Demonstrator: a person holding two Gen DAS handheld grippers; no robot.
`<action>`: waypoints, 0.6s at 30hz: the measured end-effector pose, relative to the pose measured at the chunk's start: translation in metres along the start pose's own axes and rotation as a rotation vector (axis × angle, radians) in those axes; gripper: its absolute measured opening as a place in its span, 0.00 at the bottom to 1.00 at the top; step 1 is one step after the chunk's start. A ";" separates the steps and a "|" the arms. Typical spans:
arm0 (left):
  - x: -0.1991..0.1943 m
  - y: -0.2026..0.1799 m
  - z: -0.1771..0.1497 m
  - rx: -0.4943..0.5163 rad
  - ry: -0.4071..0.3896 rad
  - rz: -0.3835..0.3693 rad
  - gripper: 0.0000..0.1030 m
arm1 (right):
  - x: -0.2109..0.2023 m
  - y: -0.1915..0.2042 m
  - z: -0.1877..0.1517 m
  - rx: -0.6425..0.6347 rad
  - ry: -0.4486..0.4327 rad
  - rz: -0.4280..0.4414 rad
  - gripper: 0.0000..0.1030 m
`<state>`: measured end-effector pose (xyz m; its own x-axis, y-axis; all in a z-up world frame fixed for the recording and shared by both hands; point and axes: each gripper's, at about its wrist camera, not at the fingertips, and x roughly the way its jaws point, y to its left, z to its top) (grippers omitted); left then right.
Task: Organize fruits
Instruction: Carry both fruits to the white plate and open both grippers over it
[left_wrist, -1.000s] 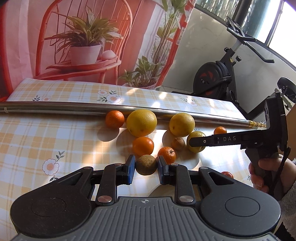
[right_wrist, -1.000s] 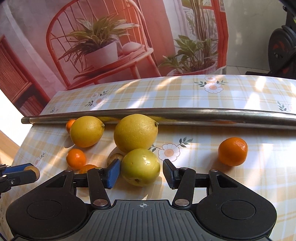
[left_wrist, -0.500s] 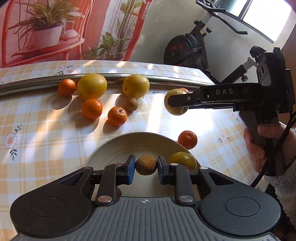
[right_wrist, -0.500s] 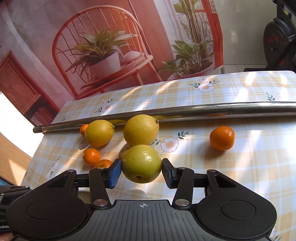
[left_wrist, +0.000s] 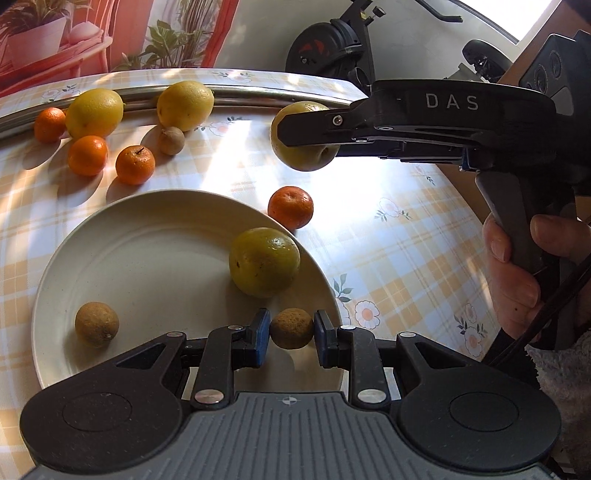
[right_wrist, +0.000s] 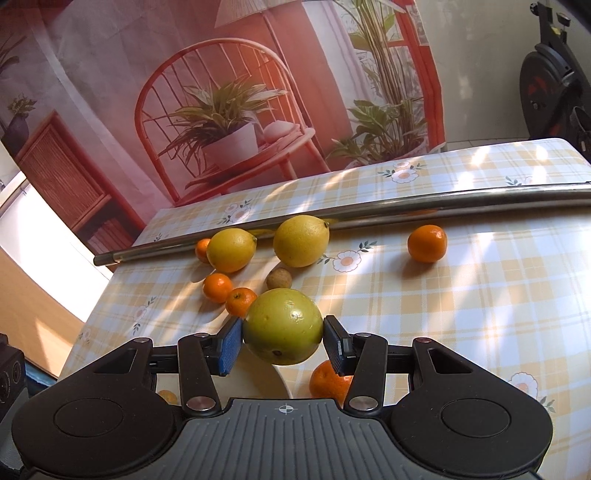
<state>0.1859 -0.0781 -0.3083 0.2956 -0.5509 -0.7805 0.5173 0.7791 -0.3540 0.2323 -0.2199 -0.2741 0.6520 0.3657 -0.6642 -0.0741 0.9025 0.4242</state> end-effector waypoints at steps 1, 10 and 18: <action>0.000 -0.005 -0.001 0.008 -0.005 0.007 0.26 | -0.002 0.001 -0.001 -0.003 -0.003 0.000 0.43; 0.015 -0.014 0.000 0.026 -0.014 0.048 0.28 | -0.018 0.006 -0.010 -0.021 -0.020 0.005 0.43; -0.033 0.001 0.004 0.009 -0.109 0.012 0.44 | -0.023 0.007 -0.017 -0.006 -0.020 -0.002 0.43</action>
<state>0.1799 -0.0606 -0.2812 0.3874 -0.5715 -0.7234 0.5205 0.7832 -0.3400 0.2045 -0.2178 -0.2661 0.6669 0.3596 -0.6527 -0.0776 0.9046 0.4191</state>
